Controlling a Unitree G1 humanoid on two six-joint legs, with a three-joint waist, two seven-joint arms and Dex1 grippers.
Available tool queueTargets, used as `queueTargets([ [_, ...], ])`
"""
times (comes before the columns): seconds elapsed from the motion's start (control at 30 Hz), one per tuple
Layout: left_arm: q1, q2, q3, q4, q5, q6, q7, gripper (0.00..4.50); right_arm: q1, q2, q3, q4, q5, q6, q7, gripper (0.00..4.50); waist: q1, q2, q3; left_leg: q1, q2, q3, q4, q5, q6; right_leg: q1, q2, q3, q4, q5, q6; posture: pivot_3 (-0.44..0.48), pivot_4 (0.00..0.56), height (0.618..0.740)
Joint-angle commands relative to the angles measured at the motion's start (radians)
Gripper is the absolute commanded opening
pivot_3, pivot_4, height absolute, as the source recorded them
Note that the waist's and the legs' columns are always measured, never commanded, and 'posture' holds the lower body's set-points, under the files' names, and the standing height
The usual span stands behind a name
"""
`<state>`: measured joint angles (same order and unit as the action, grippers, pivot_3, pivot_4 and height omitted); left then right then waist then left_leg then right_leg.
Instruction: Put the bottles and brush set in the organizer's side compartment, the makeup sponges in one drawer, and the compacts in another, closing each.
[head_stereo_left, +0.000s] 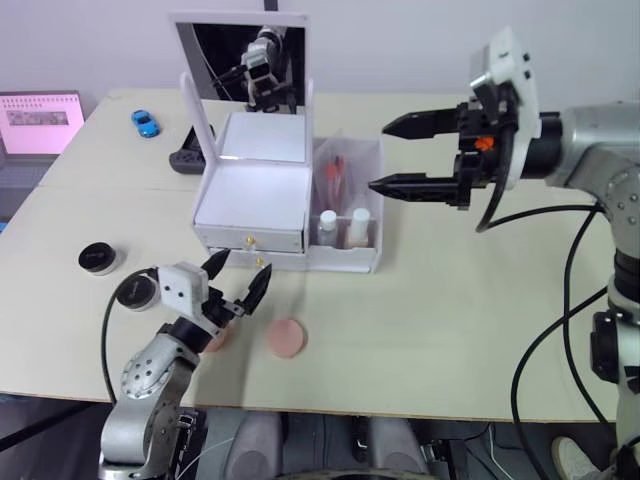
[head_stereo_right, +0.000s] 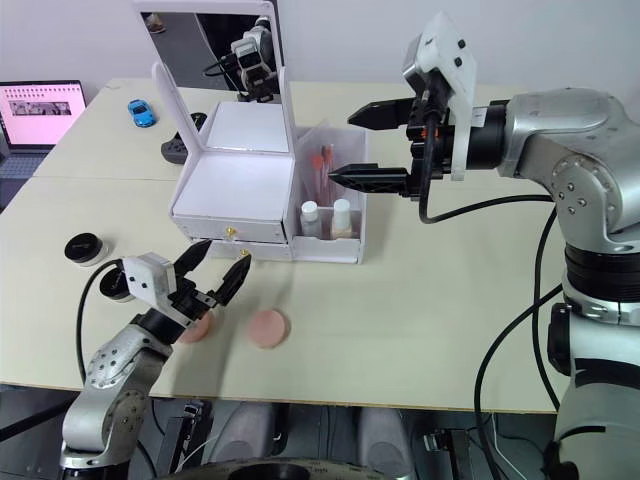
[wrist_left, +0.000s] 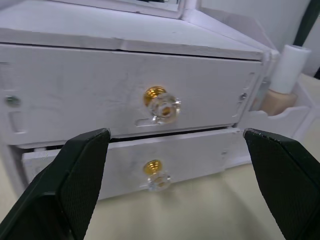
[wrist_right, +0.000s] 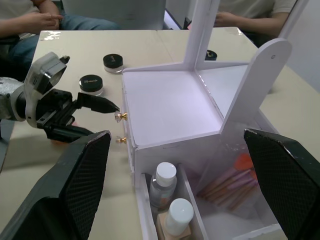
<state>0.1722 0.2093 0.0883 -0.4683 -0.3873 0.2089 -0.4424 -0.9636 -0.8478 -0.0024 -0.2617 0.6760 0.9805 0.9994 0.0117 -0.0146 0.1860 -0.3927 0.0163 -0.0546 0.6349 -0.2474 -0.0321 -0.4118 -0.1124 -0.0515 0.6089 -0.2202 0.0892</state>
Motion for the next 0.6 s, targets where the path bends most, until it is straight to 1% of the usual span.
queueTargets([
  [0.03, -0.023, -0.015, -0.015, -0.006, 0.001, -0.033, 0.014, 4.48, -0.020, -0.006, -0.018, -0.001, -0.008, -0.024, -0.007, 4.47, 0.001, 0.000, 0.000, 0.000, 0.000, 0.000, 0.000, 0.000, 0.000, 0.000, 0.000, 0.000, 0.000, 0.000, 0.000, 0.000, 0.150, 0.726],
  [0.2, -0.050, -0.056, -0.019, 0.001, -0.010, -0.045, 0.043, 4.48, 0.012, 0.003, -0.013, -0.026, -0.016, -0.039, -0.028, 4.47, 0.001, 0.000, 0.000, 0.000, 0.000, 0.000, 0.000, 0.000, 0.000, 0.000, 0.000, 0.000, 0.000, 0.000, 0.000, 0.000, 0.150, 0.726],
  [0.37, -0.046, -0.056, -0.029, 0.012, 0.002, -0.051, 0.045, 4.48, -0.001, -0.005, -0.008, -0.001, -0.023, -0.055, -0.021, 4.47, 0.001, 0.000, 0.000, 0.000, 0.000, -0.001, 0.000, 0.000, 0.000, 0.000, 0.000, -0.001, 0.000, -0.001, 0.002, 0.000, 0.150, 0.726],
  [0.47, -0.048, -0.059, -0.023, 0.018, -0.003, -0.061, 0.044, 3.73, -0.008, 0.000, -0.002, 0.017, -0.033, -0.065, -0.016, 4.50, 0.001, 0.000, 0.000, 0.000, 0.000, -0.001, 0.001, 0.000, 0.000, 0.000, 0.000, -0.001, 0.000, -0.001, 0.002, 0.000, 0.150, 0.726],
  [0.6, -0.048, -0.062, -0.022, 0.024, -0.007, -0.075, 0.044, 1.55, -0.017, 0.007, 0.008, 0.044, -0.046, -0.082, -0.009, 4.50, 0.001, 0.000, 0.000, 0.000, 0.000, -0.001, 0.000, 0.000, 0.000, 0.000, 0.000, -0.001, 0.000, -0.001, 0.001, 0.000, 0.150, 0.726],
])
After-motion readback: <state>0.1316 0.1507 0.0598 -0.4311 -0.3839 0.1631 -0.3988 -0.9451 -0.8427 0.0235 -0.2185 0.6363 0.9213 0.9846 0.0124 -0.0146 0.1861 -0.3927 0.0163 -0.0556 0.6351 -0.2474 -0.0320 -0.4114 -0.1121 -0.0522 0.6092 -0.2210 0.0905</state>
